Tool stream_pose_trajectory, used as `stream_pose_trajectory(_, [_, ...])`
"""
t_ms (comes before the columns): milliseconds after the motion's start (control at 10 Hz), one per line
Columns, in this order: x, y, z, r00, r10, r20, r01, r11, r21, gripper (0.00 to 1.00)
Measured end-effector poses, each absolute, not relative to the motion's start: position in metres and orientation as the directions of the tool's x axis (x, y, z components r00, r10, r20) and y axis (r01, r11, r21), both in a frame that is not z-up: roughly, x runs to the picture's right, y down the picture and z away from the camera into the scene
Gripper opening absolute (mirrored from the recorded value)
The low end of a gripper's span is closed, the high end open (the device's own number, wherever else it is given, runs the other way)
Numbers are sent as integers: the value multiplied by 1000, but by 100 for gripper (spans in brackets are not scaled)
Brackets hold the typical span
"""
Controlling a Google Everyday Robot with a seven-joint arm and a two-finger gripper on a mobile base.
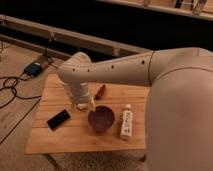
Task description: Place the pepper on the white sponge
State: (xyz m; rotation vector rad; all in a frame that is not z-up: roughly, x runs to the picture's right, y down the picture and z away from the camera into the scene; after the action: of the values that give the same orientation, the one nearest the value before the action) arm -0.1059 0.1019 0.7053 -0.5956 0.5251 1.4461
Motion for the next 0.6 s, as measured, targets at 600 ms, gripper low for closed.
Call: stream_pose_trajectory(600, [-47, 46, 776, -122, 769, -627, -992, -68, 110, 65])
